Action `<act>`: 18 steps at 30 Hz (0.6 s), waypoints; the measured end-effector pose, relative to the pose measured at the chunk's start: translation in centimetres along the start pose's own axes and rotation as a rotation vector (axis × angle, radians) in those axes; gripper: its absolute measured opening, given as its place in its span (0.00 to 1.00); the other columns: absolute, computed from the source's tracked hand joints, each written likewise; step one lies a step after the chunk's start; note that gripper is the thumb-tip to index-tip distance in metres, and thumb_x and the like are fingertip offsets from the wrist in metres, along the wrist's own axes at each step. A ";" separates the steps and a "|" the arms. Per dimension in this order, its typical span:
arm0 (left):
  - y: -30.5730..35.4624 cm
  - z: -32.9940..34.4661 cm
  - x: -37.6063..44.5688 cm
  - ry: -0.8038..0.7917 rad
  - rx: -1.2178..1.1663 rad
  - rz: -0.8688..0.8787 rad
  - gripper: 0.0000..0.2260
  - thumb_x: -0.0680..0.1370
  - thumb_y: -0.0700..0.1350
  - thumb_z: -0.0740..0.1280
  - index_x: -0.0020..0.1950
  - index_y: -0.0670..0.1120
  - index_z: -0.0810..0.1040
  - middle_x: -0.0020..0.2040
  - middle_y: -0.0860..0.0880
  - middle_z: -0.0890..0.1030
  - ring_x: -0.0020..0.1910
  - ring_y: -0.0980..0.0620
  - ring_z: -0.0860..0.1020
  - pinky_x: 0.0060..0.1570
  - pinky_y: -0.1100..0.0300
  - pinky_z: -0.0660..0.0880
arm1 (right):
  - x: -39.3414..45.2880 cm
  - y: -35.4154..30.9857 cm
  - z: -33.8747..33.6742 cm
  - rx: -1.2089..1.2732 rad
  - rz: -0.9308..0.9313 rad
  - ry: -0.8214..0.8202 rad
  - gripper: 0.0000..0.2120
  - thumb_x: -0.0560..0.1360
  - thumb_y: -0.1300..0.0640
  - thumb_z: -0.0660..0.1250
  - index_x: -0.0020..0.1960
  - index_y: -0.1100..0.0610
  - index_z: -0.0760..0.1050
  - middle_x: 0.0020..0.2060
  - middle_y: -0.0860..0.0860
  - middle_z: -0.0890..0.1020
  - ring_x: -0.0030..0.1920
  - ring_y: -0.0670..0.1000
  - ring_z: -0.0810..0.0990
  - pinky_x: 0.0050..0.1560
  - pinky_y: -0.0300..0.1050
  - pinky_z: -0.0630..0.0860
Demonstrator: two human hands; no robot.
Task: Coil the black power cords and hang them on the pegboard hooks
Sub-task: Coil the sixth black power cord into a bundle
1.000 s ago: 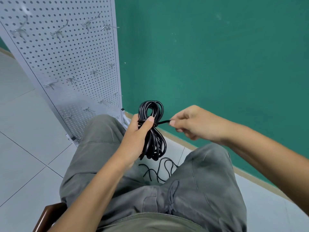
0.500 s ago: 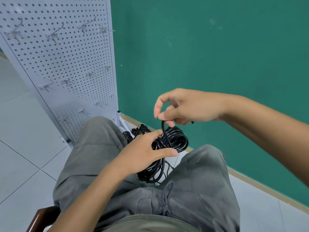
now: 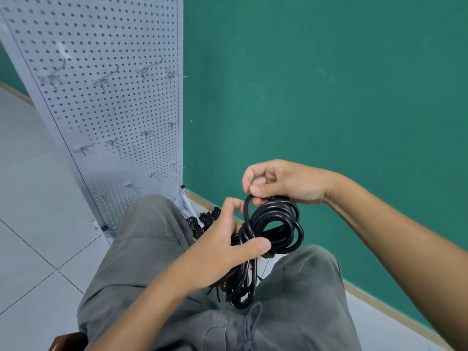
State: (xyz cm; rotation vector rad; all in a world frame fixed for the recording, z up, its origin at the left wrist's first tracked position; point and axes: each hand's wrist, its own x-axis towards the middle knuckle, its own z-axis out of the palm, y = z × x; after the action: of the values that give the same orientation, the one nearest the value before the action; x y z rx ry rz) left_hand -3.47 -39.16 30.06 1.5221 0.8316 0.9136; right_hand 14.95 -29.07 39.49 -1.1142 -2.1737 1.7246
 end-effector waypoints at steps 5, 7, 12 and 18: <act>0.9 -0.2 -0.3 0.047 -0.268 0.073 0.22 0.76 0.57 0.68 0.61 0.48 0.63 0.41 0.40 0.84 0.41 0.43 0.82 0.47 0.49 0.78 | 0.3 1.3 1.5 0.189 -0.081 0.011 0.09 0.79 0.67 0.62 0.58 0.62 0.77 0.48 0.64 0.78 0.43 0.62 0.74 0.40 0.55 0.71; 0.8 -0.2 -0.2 0.092 -0.405 0.092 0.29 0.75 0.59 0.72 0.64 0.45 0.63 0.42 0.37 0.82 0.39 0.43 0.81 0.43 0.52 0.78 | 0.3 1.9 2.4 0.364 -0.111 0.017 0.15 0.79 0.65 0.62 0.61 0.74 0.69 0.48 0.71 0.73 0.40 0.58 0.77 0.40 0.53 0.75; 0.5 -0.5 0.3 0.180 -0.650 0.072 0.50 0.71 0.68 0.74 0.68 0.26 0.60 0.41 0.35 0.82 0.34 0.43 0.80 0.36 0.54 0.78 | -0.8 3.3 5.0 0.759 -0.227 -0.120 0.26 0.76 0.50 0.70 0.60 0.70 0.67 0.37 0.63 0.66 0.40 0.62 0.82 0.49 0.60 0.73; -0.4 -1.1 0.8 0.238 -0.607 0.016 0.45 0.72 0.71 0.71 0.68 0.32 0.67 0.42 0.33 0.80 0.35 0.40 0.79 0.39 0.50 0.77 | -0.8 4.0 7.1 0.432 -0.253 0.249 0.12 0.77 0.48 0.71 0.52 0.56 0.80 0.33 0.56 0.78 0.35 0.55 0.80 0.41 0.45 0.69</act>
State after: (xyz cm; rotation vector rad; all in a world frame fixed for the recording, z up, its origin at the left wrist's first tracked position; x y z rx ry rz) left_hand -4.07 -37.97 29.87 0.9043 0.6261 1.2402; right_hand 13.52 -34.82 33.91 -0.8469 -1.6121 1.7201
